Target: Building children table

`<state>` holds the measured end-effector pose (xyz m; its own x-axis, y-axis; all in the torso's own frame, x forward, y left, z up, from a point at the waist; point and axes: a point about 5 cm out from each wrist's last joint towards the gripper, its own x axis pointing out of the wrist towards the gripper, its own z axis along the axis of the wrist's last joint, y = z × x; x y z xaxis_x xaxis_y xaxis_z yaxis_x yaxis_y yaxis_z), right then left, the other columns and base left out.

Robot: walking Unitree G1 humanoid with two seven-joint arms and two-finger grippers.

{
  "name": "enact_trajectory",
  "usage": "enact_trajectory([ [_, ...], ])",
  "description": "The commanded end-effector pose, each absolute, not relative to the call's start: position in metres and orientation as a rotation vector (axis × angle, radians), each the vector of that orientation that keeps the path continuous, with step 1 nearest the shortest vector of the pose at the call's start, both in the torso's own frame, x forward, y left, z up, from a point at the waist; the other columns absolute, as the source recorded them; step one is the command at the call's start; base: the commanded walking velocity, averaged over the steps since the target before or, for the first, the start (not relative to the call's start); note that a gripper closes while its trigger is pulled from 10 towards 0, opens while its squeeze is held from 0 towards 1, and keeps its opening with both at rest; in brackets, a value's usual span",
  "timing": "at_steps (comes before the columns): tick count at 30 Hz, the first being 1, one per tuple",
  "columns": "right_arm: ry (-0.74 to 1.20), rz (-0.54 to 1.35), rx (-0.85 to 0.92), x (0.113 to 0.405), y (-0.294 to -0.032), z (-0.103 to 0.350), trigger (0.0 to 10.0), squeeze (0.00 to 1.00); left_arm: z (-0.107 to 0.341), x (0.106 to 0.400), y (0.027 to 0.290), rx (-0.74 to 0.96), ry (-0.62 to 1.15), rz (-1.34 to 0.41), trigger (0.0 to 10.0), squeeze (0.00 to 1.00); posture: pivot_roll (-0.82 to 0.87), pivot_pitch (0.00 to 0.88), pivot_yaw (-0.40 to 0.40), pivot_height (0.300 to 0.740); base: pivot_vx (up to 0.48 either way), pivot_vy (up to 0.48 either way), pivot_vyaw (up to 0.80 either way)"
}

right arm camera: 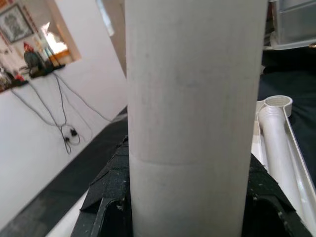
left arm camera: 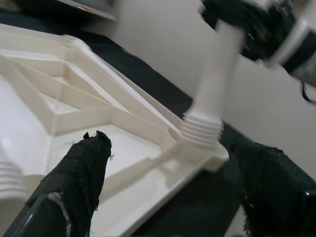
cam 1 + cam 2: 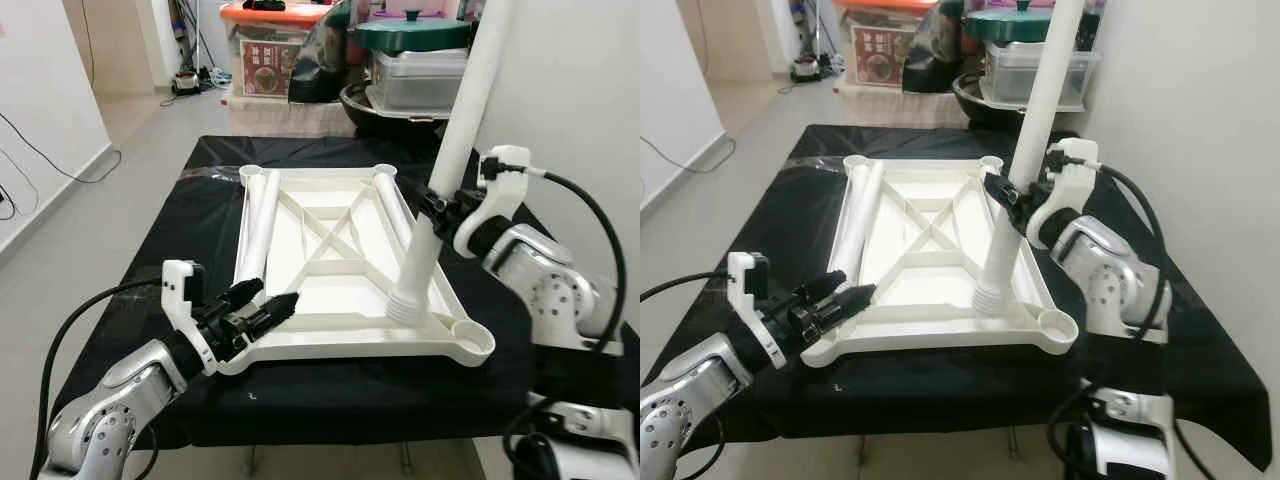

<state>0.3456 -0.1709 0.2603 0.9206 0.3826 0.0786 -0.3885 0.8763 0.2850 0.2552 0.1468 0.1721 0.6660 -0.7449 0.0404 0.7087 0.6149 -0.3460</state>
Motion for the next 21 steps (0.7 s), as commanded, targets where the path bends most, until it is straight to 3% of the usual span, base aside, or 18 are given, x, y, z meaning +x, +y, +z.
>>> enact_trajectory([
  [1,-0.040,0.397,0.290,0.348,-0.165,0.265,0.0,0.00,0.172,0.254,0.144,-0.296,0.116,-0.877,10.0,0.00,-0.01,0.000,-0.036,0.740,0.000,0.000,0.00],
  [5,-0.070,0.465,0.336,0.346,-0.135,0.273,0.0,0.00,0.171,0.259,0.142,-0.140,0.128,-0.922,10.0,0.00,-0.01,0.000,-0.032,0.740,0.000,0.000,0.00],
  [11,-0.077,0.503,0.350,0.344,-0.120,0.275,0.0,0.00,0.172,0.261,0.139,-0.111,0.122,-0.947,10.0,0.00,-0.02,0.000,-0.026,0.740,0.000,0.000,0.00],
  [15,-0.077,0.610,0.397,0.334,-0.084,0.280,0.0,0.00,0.169,0.267,0.135,-0.028,0.108,-0.953,10.0,0.00,-0.03,0.000,-0.017,0.740,0.000,0.000,0.00],
  [21,-0.086,0.678,0.441,0.326,-0.063,0.284,0.0,0.00,0.170,0.271,0.132,-0.029,0.088,-0.956,10.0,0.00,-0.03,0.000,-0.018,0.740,0.000,0.000,0.00],
])
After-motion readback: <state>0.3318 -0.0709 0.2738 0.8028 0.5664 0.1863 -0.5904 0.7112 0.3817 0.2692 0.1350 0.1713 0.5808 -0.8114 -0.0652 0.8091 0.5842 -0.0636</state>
